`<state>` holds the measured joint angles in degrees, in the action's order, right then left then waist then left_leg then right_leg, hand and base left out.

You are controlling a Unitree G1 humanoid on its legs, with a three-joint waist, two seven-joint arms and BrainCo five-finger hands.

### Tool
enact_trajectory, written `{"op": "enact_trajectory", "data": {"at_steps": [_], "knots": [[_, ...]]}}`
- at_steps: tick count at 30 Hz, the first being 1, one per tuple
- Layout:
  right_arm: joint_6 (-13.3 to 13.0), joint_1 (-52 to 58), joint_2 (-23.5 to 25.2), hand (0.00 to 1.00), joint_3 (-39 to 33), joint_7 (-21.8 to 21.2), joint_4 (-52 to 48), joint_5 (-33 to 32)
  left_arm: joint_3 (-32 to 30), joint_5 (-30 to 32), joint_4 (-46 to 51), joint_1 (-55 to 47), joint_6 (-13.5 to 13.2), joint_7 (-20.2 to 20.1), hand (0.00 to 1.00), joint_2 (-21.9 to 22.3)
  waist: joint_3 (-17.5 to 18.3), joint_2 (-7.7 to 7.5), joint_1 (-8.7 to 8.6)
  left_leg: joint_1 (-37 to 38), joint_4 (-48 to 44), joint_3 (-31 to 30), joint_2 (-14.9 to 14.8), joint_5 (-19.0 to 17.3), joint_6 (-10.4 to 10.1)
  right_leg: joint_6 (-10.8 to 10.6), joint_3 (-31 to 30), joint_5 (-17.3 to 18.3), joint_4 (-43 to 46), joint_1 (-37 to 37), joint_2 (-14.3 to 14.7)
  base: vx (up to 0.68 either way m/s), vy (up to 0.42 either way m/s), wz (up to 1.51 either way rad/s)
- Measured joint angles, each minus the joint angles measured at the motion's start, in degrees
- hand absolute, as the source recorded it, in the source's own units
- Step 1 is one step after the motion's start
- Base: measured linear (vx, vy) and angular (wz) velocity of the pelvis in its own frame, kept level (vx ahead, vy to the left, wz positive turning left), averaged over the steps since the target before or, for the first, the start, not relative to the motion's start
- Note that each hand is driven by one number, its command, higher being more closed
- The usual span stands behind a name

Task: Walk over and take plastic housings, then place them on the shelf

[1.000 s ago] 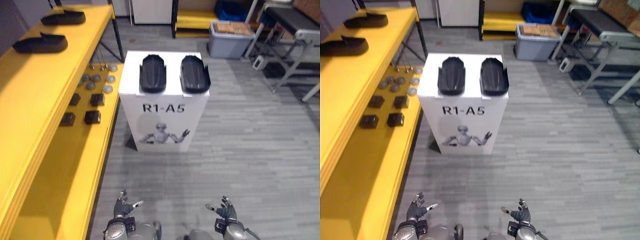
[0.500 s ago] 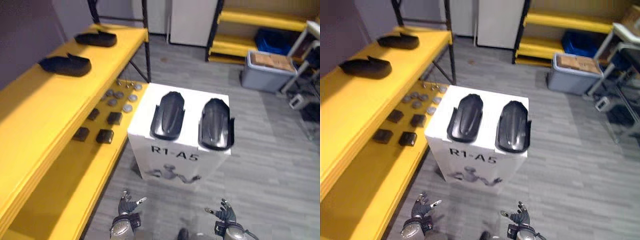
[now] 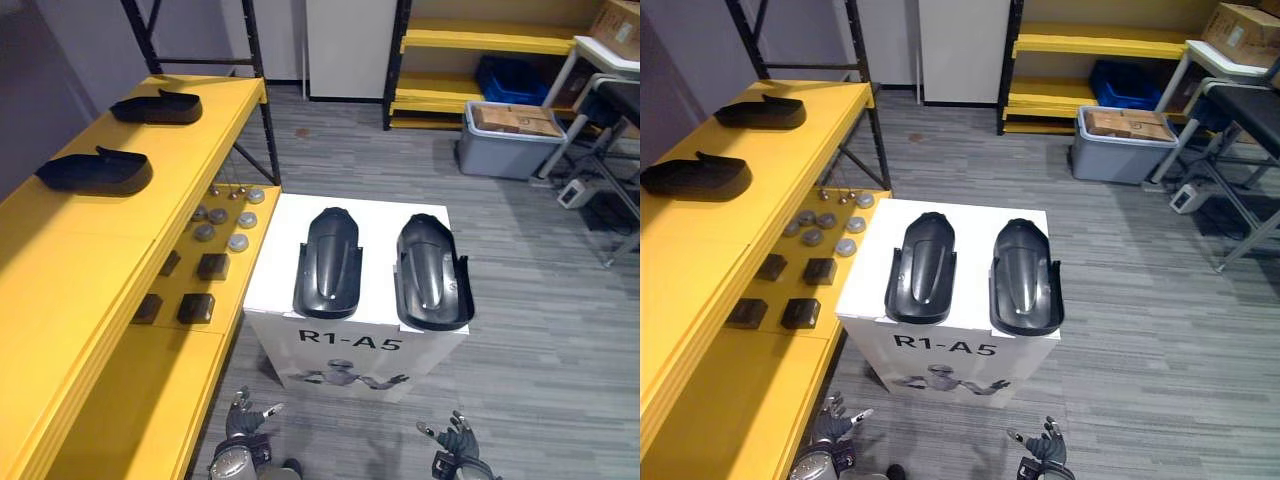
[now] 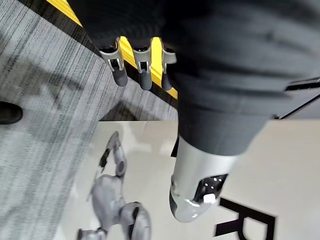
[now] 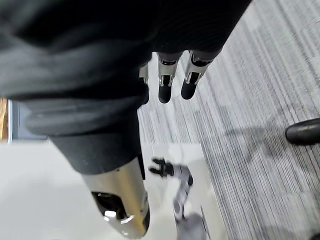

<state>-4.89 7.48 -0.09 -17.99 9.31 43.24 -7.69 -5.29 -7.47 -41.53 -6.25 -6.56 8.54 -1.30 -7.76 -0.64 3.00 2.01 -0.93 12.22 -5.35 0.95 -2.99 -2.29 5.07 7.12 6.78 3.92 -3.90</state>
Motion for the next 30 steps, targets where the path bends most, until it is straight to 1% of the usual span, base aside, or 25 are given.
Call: {"op": "enact_trajectory", "data": {"at_steps": [1,2,3,5,6,7,9,10,14,17,18,21,25,28,30], "knots": [[0.02,0.06,-0.37,0.0,-0.96,0.19,-0.45,-0.01,0.01,0.01,0.0,-0.24,0.0,0.0,0.0,-0.06,0.07,-0.08,-0.15,0.39,0.67,0.05,0.02,0.23,-0.02,0.01,-0.08,-0.01,-0.09,0.05,0.11,0.03,-0.006,-0.06],[0.07,0.36,-1.19,0.0,-2.74,0.54,-2.94,-0.04,0.0,0.06,0.02,-0.87,0.0,-0.03,0.0,-0.19,0.11,-0.15,-0.63,1.17,1.84,0.38,0.06,0.6,0.0,0.03,-0.51,-0.02,-0.24,0.12,0.38,0.03,-0.003,-0.12],[0.1,0.52,-1.82,0.0,-3.37,0.65,-4.66,-0.04,0.0,0.09,0.02,-1.23,0.02,-0.03,0.0,-0.28,0.13,-0.14,-0.73,1.49,2.34,0.64,0.1,0.72,-0.01,0.03,-0.87,-0.02,-0.25,0.06,0.44,0.04,0.01,-0.23],[0.14,2.06,-5.0,0.0,-5.27,1.43,-13.98,-0.01,0.01,0.92,0.82,-2.66,0.02,-0.2,0.0,-0.8,0.62,-0.22,-0.94,2.23,3.57,1.98,0.19,0.86,-0.01,0.03,-2.45,-0.02,-0.27,-0.52,0.58,0.03,0.032,-0.3],[0.14,2.17,-5.66,0.0,-5.94,1.55,-16.25,-0.01,0.0,0.92,1.15,-3.11,0.02,-0.22,0.0,-0.97,0.72,-0.28,-0.95,2.46,3.82,2.31,0.21,0.86,-0.01,0.03,-2.85,-0.02,-0.27,-0.6,0.62,0.03,0.035,-0.27],[0.11,2.1,-6.99,0.0,-6.96,2.03,-20.55,0.01,-0.01,0.92,1.4,-3.76,0.02,-0.32,0.0,-1.38,1.09,-0.44,-1.42,2.5,4.22,2.62,0.3,0.87,0.0,0.03,-3.17,-0.02,-0.29,-0.93,0.63,0.02,0.023,-0.16],[-0.24,1.44,-8.67,0.0,-7.49,2.61,-25.57,0.01,0.02,0.92,2.02,-5.05,-0.02,-0.62,0.0,-1.91,1.19,-0.68,-2.24,2.65,4.55,2.9,0.44,0.89,0.04,0.03,-3.68,-0.04,-0.3,-1.12,0.66,0.02,0.022,-0.13],[-0.38,1.09,-9.13,0.0,-8.01,2.92,-28.52,0.01,0.03,0.91,2.04,-5.41,-0.02,-1.01,0.0,-2.01,1.26,-0.76,-2.16,2.84,4.68,2.99,0.48,0.89,0.04,0.02,-4.41,-0.05,-0.3,-1.25,0.71,0.02,0.021,-0.19],[-1.07,-1.97,-9.5,0.0,-7.43,3.74,-36.25,0.26,0.17,0.9,2.02,-6.06,-0.08,-1.75,0.0,-2.22,1.43,-0.69,-2.16,2.2,4.82,2.65,0.56,0.9,0.06,-0.03,-5.44,-0.24,-0.27,-2.36,0.83,-0.01,0.007,-0.12],[-1.56,-4.78,-12.9,0.0,-3.56,4.06,-39.82,1.03,0.59,0.9,2.02,-6.77,-0.46,-1.92,0.0,-2.58,1.5,-0.58,-2.17,2.1,4.82,1.32,0.71,0.9,0.07,-0.15,-5.73,-0.35,-0.26,-2.52,0.79,-0.02,0.004,-0.04],[-2.51,-6.49,-14.32,0.0,-1.94,4.07,-40.58,1.79,1.21,0.9,2.01,-7.2,-0.63,-2.07,0.0,-2.98,1.51,-0.56,-2.18,2.01,4.81,1.22,0.74,0.89,0.08,-0.18,-5.76,-0.45,-0.27,-2.65,0.77,0.0,0.0,0.0],[-3.57,-11.49,-17.44,0.0,2.42,4.05,-39.76,4.54,2.32,0.89,1.96,-7.52,-0.94,-2.45,0.0,-3.33,1.49,-0.5,-2.02,1.1,4.59,0.4,0.82,1.01,0.24,-0.24,-5.89,-0.99,-0.31,-3.43,0.76,-0.05,0.014,0.02],[-3.67,-14.75,-17.85,0.0,6.24,3.58,-36.56,7.42,2.44,0.88,1.76,-8.27,-1.07,-2.64,0.0,-3.29,1.41,-0.37,-1.48,1.03,4.54,-0.01,1.11,1.13,0.43,-0.32,-5.96,-1.21,-0.32,-3.43,0.51,-0.04,0.02,0.03],[-3.46,-15.14,-17.87,0.0,7.84,3.56,-32.54,9.3,2.61,0.84,1.65,-8.38,-1.18,-2.64,0.0,-3.3,1.31,-0.17,-0.76,0.39,4.54,-0.65,1.43,1.35,0.75,-0.44,-5.87,-1.44,-0.38,-3.89,0.24,-0.04,0.02,0.06],[-2.88,-16.75,-17.87,0.0,8.23,3.59,-28.3,10.33,2.98,0.81,1.39,-8.45,-1.2,-2.62,0.0,-3.28,1.18,0.05,-0.79,-0.08,4.56,-1.51,1.67,1.63,1.15,-0.5,-5.68,-1.87,-0.96,-3.91,0.08,-0.04,0.021,0.09]]}}
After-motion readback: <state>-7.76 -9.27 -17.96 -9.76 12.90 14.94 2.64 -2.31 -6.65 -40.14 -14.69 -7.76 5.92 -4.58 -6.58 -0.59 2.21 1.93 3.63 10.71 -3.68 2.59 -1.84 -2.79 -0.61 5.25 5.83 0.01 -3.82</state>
